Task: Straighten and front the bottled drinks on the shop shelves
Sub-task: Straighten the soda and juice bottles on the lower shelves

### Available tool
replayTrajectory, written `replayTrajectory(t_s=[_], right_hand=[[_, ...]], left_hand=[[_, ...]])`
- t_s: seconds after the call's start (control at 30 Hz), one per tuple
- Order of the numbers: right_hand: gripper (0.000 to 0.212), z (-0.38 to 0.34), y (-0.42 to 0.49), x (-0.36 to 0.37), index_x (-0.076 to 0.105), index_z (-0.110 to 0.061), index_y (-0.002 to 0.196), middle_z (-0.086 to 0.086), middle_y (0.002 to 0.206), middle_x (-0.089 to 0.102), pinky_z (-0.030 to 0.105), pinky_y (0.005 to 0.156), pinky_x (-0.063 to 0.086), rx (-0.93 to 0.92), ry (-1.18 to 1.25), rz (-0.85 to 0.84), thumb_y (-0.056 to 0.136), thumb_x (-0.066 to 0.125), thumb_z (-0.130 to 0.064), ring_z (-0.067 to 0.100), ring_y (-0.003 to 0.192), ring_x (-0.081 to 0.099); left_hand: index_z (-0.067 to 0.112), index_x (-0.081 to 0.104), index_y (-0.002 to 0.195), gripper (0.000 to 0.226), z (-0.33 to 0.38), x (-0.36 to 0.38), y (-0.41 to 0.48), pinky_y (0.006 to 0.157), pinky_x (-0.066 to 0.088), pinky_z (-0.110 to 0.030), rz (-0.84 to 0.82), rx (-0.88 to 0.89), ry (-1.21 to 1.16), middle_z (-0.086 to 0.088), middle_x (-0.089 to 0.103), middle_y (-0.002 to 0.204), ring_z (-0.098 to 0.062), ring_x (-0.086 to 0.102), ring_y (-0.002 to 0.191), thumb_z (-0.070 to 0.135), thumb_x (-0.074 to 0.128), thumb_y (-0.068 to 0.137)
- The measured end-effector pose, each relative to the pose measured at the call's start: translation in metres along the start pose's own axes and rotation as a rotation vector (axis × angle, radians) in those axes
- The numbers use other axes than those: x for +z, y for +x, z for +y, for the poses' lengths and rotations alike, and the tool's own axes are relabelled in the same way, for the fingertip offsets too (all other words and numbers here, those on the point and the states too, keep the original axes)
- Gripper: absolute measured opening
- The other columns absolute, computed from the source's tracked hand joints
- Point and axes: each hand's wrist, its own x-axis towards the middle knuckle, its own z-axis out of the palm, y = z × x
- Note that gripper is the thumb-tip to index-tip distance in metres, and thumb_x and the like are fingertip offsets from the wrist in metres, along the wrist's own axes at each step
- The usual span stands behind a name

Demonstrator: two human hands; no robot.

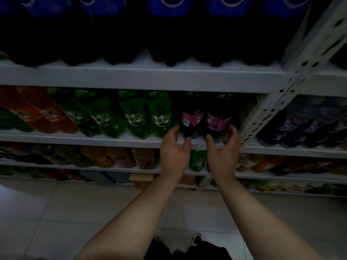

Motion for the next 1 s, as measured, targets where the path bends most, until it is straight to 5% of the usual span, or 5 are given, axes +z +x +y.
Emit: replayTrajectory(t_s=[0.13,0.33,0.7,0.87,1.0], right_hand=[[0.092,-0.028,0.034,0.009,0.032,-0.006,0.14,0.015,0.136,0.043,0.034,0.105,0.035,0.066,-0.044,-0.011,0.068,0.08,-0.037,0.025,0.127,0.039],[0.064,-0.016,0.054,0.005,0.048,-0.018,0.124,0.003,0.117,0.059,0.025,0.085,0.043,0.133,0.032,-0.15,0.068,0.077,-0.029,0.019,0.106,0.057],[0.072,0.003,0.056,-0.002,0.039,-0.011,0.133,0.01,0.129,0.052,0.037,0.103,0.039,0.039,0.046,-0.278,0.07,0.075,-0.009,0.023,0.119,0.049],[0.094,0.005,0.067,0.005,0.041,-0.007,0.133,0.011,0.13,0.05,0.041,0.102,0.041,0.109,0.031,-0.298,0.055,0.09,-0.028,0.025,0.122,0.048],[0.079,0.004,0.063,0.006,0.048,-0.011,0.124,0.007,0.122,0.057,0.028,0.089,0.045,0.111,0.048,-0.206,0.06,0.085,-0.038,0.02,0.111,0.056]], left_hand=[[0.01,0.048,0.133,0.049,0.056,0.02,0.032,0.092,0.038,-0.01,0.07,-0.068,-0.14,-0.003,0.058,0.126,-0.004,0.052,0.111,0.011,0.061,0.085],[0.005,0.036,0.138,0.075,0.055,0.039,0.058,0.096,0.034,-0.018,-0.031,-0.159,-0.051,-0.013,0.05,0.133,-0.024,0.049,0.122,0.019,0.075,0.076],[0.01,0.043,0.134,0.074,0.027,0.03,0.074,0.09,0.036,-0.019,-0.186,-0.134,0.015,-0.007,0.057,0.128,-0.021,0.054,0.116,0.018,0.082,0.071],[0.014,0.044,0.132,0.073,0.025,0.023,0.077,0.089,0.041,-0.023,-0.254,-0.184,-0.031,-0.001,0.057,0.125,-0.014,0.054,0.111,0.017,0.082,0.07],[0.007,0.039,0.133,0.089,0.033,0.037,0.063,0.085,0.039,-0.02,-0.133,-0.32,0.048,-0.009,0.055,0.13,-0.022,0.055,0.114,0.03,0.087,0.062]])
